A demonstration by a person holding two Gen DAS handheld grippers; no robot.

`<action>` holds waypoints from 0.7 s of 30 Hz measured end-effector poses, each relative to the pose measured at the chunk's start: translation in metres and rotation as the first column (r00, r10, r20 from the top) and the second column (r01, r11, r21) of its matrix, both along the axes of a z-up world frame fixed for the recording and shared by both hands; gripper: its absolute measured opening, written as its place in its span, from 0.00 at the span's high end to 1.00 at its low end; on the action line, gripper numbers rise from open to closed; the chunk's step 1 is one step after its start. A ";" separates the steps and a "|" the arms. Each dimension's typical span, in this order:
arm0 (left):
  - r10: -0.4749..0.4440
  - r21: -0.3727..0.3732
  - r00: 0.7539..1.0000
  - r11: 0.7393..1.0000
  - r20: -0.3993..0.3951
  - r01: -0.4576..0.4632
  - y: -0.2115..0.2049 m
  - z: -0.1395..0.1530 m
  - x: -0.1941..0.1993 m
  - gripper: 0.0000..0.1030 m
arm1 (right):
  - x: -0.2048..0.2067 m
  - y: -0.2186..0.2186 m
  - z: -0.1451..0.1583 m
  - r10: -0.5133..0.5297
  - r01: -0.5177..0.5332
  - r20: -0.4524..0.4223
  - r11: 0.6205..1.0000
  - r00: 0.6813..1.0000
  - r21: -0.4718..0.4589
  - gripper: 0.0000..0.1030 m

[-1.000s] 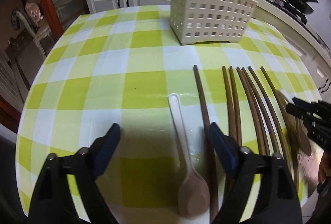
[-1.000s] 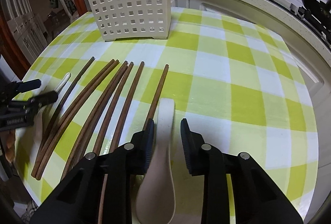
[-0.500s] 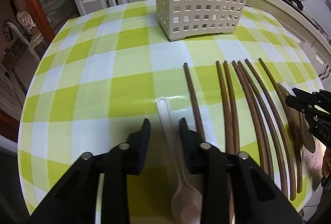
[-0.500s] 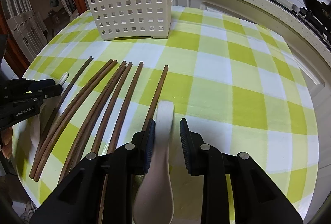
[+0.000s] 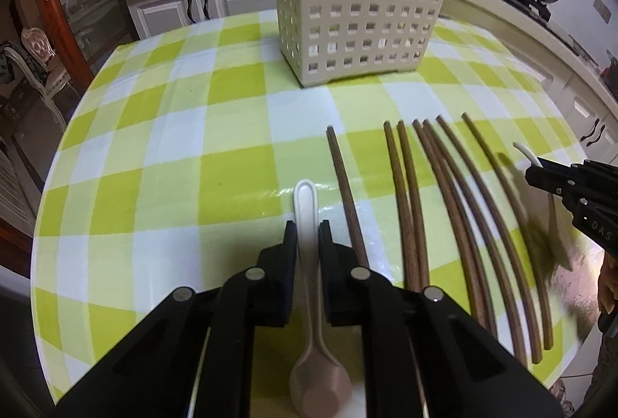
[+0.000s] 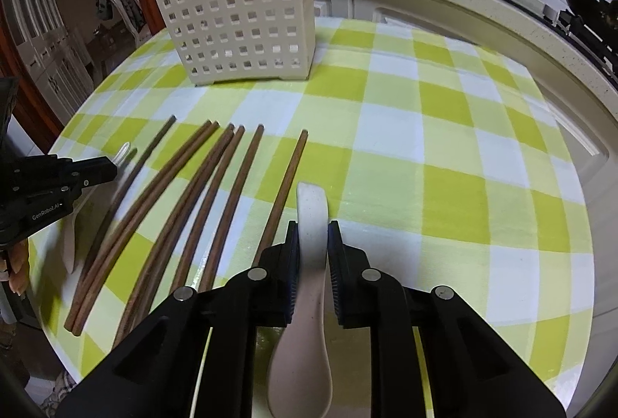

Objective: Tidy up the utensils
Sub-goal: 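Lift the white spoon with the right gripper and drop it into the caddy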

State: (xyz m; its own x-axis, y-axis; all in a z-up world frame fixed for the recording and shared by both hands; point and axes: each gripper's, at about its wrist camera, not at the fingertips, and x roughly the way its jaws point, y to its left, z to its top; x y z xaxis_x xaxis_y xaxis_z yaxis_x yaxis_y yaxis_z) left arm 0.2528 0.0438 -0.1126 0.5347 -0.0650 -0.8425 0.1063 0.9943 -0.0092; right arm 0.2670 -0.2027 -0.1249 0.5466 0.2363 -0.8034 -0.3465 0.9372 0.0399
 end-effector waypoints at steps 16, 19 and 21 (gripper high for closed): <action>-0.008 -0.025 0.979 1.000 0.203 0.013 -0.002 0.074 -0.044 0.89 | -0.030 -0.007 0.061 0.001 -0.008 0.151 0.999 0.989 0.052 0.84; -0.002 -0.027 0.971 1.000 0.239 0.008 -0.001 0.086 -0.047 0.89 | -0.031 -0.004 0.070 0.003 -0.014 0.181 0.998 0.984 0.060 0.84; -0.002 -0.026 0.966 1.000 0.259 0.009 -0.002 0.093 -0.047 0.89 | -0.030 -0.002 0.073 0.005 -0.018 0.195 0.998 0.981 0.063 0.84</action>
State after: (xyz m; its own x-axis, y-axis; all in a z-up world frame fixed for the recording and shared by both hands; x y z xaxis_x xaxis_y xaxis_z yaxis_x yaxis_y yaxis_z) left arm 0.2063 0.0422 -0.0192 0.7342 -0.0890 -0.6731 0.1138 0.9935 -0.0073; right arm 0.2374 -0.2046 -0.0515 0.6877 0.2907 -0.6652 -0.3643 0.9308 0.0302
